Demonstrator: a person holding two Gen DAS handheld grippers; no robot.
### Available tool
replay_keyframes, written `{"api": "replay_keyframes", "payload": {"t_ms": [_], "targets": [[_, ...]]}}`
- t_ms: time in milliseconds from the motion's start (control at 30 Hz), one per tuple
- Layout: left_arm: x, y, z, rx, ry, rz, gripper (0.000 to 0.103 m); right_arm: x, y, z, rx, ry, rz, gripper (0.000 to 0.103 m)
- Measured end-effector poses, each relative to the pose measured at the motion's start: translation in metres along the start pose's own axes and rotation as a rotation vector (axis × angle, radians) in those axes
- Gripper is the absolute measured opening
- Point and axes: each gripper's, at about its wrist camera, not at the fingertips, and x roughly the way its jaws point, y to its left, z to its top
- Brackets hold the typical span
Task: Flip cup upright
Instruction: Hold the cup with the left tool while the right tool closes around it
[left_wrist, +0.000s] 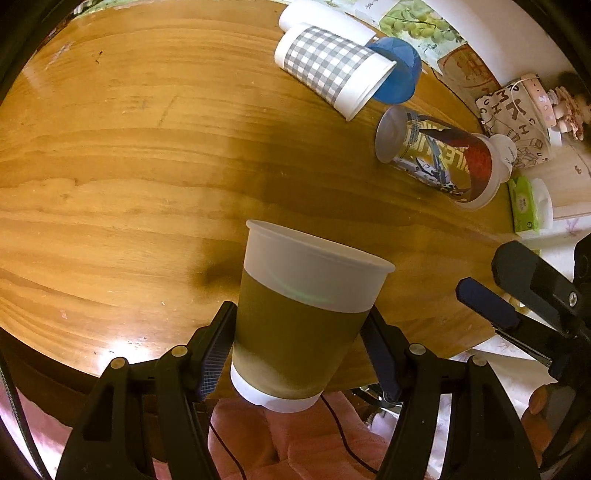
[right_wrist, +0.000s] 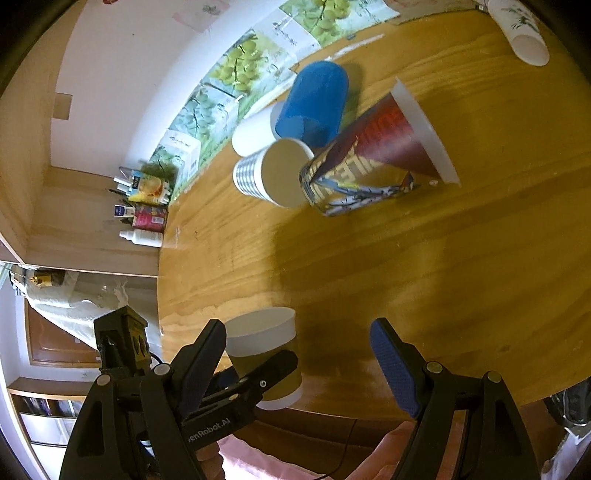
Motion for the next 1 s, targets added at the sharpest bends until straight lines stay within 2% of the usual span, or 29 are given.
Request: {"api": "replay_keyframes", "payload": {"t_ms": [433,567,1000], "targets": [[0.008,0.004,0.002,-0.01,0.036,-0.035,0.072,0.023,-0.001,-0.001,0.002,0.072,0.002,0.081],[0.01,0.004,0.002,-0.005,0.039,-0.044,0.082,0.031,0.003,0.0,-0.005,0.096,0.009,0.081],[0.007,-0.004,-0.004,0.039,0.054,-0.058,0.083,0.052,0.006,-0.001,-0.004,0.162,-0.011,0.081]]}}
